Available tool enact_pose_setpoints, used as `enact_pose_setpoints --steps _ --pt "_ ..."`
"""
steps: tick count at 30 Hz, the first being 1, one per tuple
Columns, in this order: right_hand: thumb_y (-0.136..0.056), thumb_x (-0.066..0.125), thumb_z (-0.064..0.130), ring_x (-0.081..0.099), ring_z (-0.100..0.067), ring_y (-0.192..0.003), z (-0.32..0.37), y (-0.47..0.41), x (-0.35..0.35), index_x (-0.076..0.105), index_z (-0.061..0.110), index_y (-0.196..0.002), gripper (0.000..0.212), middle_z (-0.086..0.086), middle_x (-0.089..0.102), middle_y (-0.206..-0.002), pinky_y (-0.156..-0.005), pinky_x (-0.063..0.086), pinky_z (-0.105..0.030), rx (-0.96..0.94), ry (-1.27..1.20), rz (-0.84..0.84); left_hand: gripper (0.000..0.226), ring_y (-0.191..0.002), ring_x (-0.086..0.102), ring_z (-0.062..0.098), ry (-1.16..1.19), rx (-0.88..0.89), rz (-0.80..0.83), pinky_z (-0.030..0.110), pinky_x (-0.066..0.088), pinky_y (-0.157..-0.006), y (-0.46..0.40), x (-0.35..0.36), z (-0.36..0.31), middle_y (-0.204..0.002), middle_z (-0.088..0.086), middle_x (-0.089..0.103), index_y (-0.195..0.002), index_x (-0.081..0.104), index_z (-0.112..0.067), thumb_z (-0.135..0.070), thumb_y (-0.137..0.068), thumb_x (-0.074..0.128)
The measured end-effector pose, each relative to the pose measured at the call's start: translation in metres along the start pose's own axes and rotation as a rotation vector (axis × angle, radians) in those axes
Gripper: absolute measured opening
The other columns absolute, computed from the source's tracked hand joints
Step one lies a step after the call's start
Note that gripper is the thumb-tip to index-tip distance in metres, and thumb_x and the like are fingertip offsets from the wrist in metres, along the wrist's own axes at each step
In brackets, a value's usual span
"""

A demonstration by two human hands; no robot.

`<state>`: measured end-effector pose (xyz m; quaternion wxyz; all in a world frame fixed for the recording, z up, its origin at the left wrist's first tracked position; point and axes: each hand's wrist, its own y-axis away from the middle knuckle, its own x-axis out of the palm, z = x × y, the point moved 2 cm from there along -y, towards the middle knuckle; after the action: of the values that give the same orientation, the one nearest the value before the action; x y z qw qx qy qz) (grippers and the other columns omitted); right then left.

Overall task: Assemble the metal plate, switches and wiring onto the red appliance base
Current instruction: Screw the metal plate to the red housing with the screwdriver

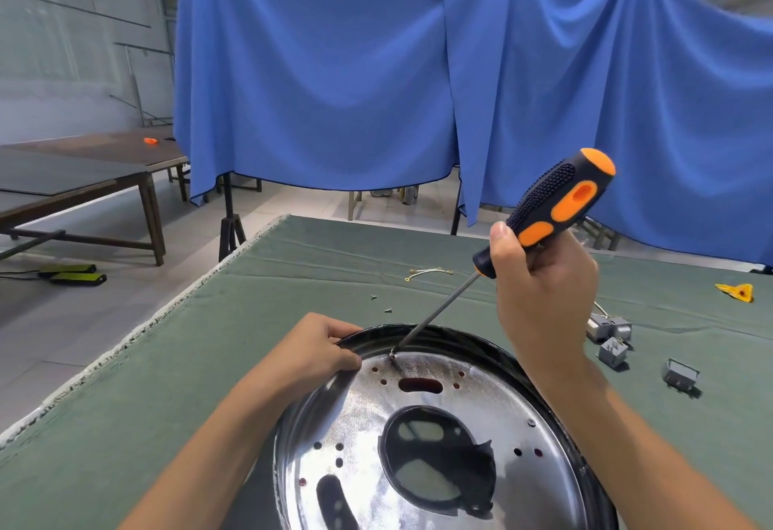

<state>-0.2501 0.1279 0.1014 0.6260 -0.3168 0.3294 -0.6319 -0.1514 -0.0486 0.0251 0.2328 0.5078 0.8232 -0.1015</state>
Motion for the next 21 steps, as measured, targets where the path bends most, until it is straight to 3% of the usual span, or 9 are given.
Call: enact_pose_setpoints --steps 5,10,13,18,21 --pt "-0.074 0.048 0.046 0.049 -0.018 -0.056 0.0027 0.0004 0.0019 0.055 -0.001 -0.066 0.048 -0.011 0.056 -0.053 -0.052 0.036 -0.014 -0.032 0.015 0.028 0.043 -0.066 0.059 0.016 0.003 0.009 -0.004 0.024 0.046 -0.072 0.0002 0.0001 0.0002 -0.081 0.005 0.075 -0.067 0.071 -0.040 0.001 -0.081 0.066" --pt "-0.075 0.048 0.046 0.051 -0.014 -0.053 0.0034 -0.0008 0.0020 0.054 0.005 -0.065 0.042 -0.010 0.060 -0.058 -0.051 0.037 -0.015 -0.014 0.009 0.044 0.042 -0.067 0.059 0.016 0.008 0.006 -0.006 0.024 0.046 -0.072 -0.0002 0.0004 0.0010 -0.081 0.005 0.075 -0.069 0.071 -0.039 0.001 -0.081 0.066" --pt "-0.075 0.049 0.045 0.048 -0.006 -0.049 0.0030 -0.0009 0.0017 0.050 0.010 -0.062 0.037 -0.007 0.053 -0.049 -0.049 0.036 -0.011 -0.016 0.014 0.037 0.041 -0.068 0.060 0.016 0.003 0.000 -0.003 0.025 0.047 -0.074 -0.0006 0.0003 0.0015 -0.082 0.005 0.075 -0.070 0.071 -0.040 -0.001 -0.081 0.067" --pt "-0.074 0.048 0.047 0.053 -0.021 -0.056 0.0003 -0.0011 0.0022 0.055 0.002 -0.068 0.046 -0.014 0.061 -0.055 -0.054 0.039 -0.023 -0.003 0.026 0.039 0.041 -0.066 0.059 0.014 0.015 0.002 0.001 0.020 0.046 -0.069 -0.0004 0.0006 0.0026 -0.071 -0.003 0.072 -0.071 0.070 -0.039 0.001 -0.082 0.066" --pt "-0.074 0.048 0.047 0.053 -0.020 -0.056 0.0011 -0.0016 0.0015 0.054 0.003 -0.067 0.045 -0.012 0.061 -0.055 -0.053 0.039 -0.021 -0.006 0.033 0.044 0.043 -0.066 0.061 0.012 0.007 -0.002 0.003 0.020 0.047 -0.069 0.0003 0.0007 0.0023 -0.069 -0.008 0.072 -0.070 0.069 -0.041 0.000 -0.082 0.067"
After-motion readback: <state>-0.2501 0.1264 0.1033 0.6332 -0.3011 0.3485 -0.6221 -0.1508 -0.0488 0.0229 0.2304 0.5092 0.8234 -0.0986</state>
